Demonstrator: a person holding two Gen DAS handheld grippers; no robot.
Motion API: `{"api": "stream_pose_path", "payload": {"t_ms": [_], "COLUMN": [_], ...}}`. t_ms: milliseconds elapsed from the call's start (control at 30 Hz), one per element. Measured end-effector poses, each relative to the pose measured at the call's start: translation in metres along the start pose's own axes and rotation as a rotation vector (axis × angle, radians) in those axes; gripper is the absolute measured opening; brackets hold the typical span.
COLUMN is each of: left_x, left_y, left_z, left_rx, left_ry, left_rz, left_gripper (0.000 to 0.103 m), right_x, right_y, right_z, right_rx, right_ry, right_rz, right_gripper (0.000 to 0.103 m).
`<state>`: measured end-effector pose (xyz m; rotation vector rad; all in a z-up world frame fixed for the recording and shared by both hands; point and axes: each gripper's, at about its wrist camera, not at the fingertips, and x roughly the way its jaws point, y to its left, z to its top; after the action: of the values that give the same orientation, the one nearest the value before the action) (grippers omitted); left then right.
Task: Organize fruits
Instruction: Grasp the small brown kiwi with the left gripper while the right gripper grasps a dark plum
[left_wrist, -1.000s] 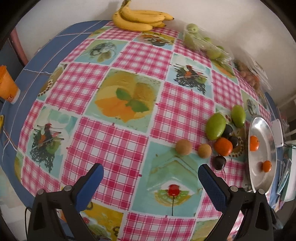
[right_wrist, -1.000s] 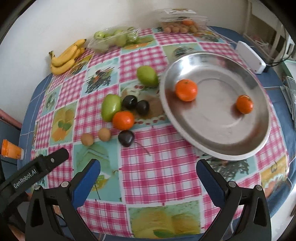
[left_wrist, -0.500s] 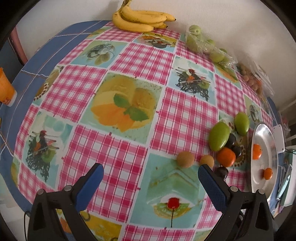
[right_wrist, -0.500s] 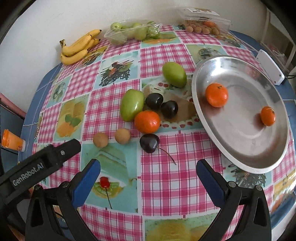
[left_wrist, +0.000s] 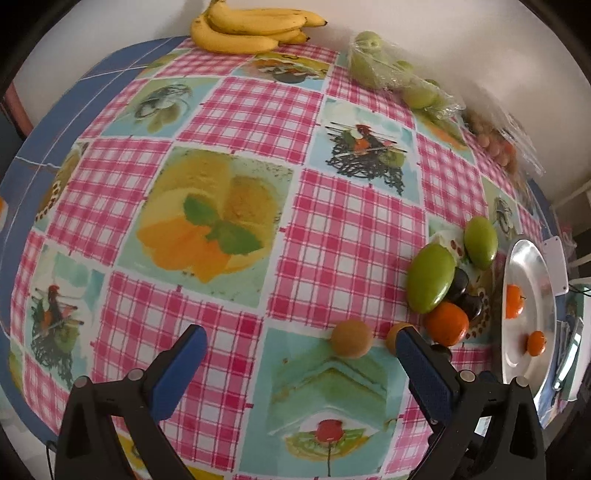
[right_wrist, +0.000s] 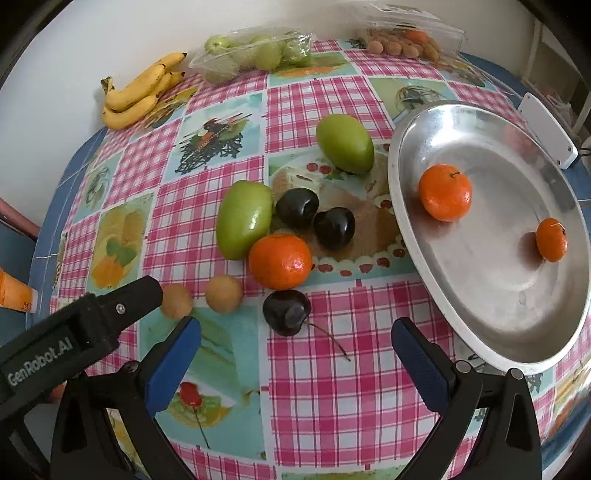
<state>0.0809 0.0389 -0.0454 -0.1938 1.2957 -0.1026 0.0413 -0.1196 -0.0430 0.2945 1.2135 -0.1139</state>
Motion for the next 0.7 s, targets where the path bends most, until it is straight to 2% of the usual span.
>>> {"api": "stream_pose_path", "payload": {"t_ms": [133, 233, 333, 433, 700], "left_x": [0.006, 0.011, 0.015, 0.019, 0.02], "left_y": [-0.004, -0.004, -0.005, -0.007, -0.011], "left_z": [0.001, 0.0, 0.0, 0.001, 0.002], "left_rx": [0.011, 0.017, 0.014, 0.007, 0.033], "left_ry": [0.007, 0.017, 0.031, 0.039, 0.048], "left_rz": [-0.012, -0.025, -0.04, -0.054, -0.058], "left_gripper": [0.101, 0.094, 0.087, 0.08, 0.071], "right_x": [0.004, 0.006, 0.007, 0.008, 0.009], "right_y": [0.0, 0.0, 0.002, 0.003, 0.005], "right_z": [0.001, 0.001, 0.003, 0.003, 0.005], "right_rx": [-0.004, -0.011, -0.016, -0.024, -0.048], "right_ry": [0.007, 0.01, 0.006, 0.0, -0.007], "right_rz": [0.0, 0.002, -0.008, -0.014, -0.019], "right_gripper": [0.085, 0.073, 0.065, 0.059, 0.048]}}
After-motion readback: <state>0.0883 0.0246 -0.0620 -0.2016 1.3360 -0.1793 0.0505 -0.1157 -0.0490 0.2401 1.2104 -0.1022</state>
